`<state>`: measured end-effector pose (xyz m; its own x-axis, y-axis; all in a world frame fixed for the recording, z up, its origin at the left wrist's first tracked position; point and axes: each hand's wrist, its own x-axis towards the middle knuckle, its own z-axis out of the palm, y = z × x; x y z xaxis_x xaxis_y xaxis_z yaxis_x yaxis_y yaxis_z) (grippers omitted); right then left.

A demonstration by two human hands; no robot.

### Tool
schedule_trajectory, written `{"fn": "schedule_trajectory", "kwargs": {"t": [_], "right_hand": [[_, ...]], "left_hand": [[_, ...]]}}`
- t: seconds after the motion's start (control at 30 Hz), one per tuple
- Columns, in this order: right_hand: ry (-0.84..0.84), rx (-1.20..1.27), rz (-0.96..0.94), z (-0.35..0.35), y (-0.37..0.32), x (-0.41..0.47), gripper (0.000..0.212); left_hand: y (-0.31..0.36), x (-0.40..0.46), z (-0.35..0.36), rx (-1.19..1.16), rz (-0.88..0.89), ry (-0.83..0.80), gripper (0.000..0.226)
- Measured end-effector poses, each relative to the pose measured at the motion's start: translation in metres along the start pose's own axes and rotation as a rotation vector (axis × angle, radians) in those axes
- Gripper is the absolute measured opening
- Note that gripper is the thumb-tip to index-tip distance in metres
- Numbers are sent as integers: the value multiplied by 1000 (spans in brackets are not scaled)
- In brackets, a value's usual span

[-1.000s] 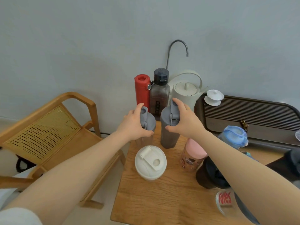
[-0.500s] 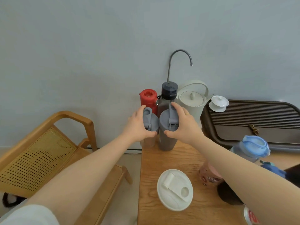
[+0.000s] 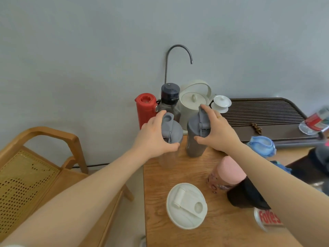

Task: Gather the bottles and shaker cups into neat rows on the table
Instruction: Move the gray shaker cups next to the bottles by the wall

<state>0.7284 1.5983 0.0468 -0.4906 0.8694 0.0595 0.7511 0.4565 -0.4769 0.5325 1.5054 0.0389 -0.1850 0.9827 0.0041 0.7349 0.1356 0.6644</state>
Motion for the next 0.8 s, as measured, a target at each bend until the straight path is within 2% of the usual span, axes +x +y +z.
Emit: {"fn": "schedule_trajectory", "kwargs": {"t": [0.13, 0.4, 0.5, 0.67, 0.8], "right_hand": [[55, 56, 103, -8, 25, 14, 100], [-14, 123, -91, 10, 10, 44, 97], [-35, 131, -118, 12, 10, 49, 98], [-159, 82, -163, 2, 14, 55, 112], [-233, 125, -179, -7, 18, 57, 106]], "left_hand": [[13, -1, 13, 28, -18, -6, 103], [10, -12, 18, 17, -125, 48, 102], [16, -14, 18, 1, -140, 63, 101], [34, -13, 26, 15, -130, 84, 102], [47, -10, 31, 7, -105, 82, 102]]}}
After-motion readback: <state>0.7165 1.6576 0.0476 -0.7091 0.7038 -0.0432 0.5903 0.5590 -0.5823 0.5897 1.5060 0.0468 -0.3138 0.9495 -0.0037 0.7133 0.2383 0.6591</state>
